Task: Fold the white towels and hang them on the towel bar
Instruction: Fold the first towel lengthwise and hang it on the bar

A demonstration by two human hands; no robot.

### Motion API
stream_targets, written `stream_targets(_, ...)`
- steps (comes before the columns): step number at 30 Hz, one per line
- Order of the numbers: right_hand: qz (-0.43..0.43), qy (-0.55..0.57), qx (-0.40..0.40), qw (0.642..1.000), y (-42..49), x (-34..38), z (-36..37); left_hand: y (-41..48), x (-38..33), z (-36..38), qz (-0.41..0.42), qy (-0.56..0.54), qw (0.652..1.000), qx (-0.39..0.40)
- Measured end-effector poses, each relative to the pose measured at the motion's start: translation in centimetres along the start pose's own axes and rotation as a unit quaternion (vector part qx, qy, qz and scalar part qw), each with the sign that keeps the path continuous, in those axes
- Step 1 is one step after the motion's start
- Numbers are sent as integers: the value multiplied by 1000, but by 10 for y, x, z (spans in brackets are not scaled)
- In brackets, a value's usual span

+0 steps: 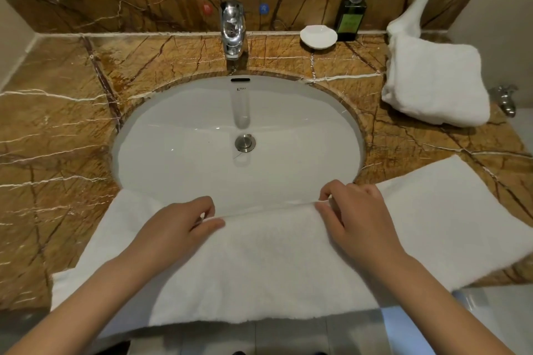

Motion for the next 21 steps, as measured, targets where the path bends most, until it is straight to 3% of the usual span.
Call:
stream_targets(6,52,-63,16,997,3,-9,9,0,10,3,-85,52,993,-63)
stream_targets(9,54,-113,-69,990,2,5,-12,-3,9,4,-93,88,988,-82)
stream_targets(11,0,-46,-114,992,-12,41,-15,-2,10,3,-94,91,988,-84)
stream_targets(13,-93,19,-80,992,-41,84,5,0,11,3,-84,91,990,-74)
stream_targets(17,-181,-35,76,980,-91,106,54,3,15,-2,-65,113,989,-64)
stream_targets(21,-218,11,75,973,-97,106,47,12,15,-25,-23,147,984,-98)
Point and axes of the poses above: each hand's wrist, its own y-axis towards the middle knuckle, its own z-axis out of the palm, x = y × z, the point moved 9 cm from there along y, towards the middle knuckle, and after that the axes turned 11 degrees about -x, right-handed, at the moved point
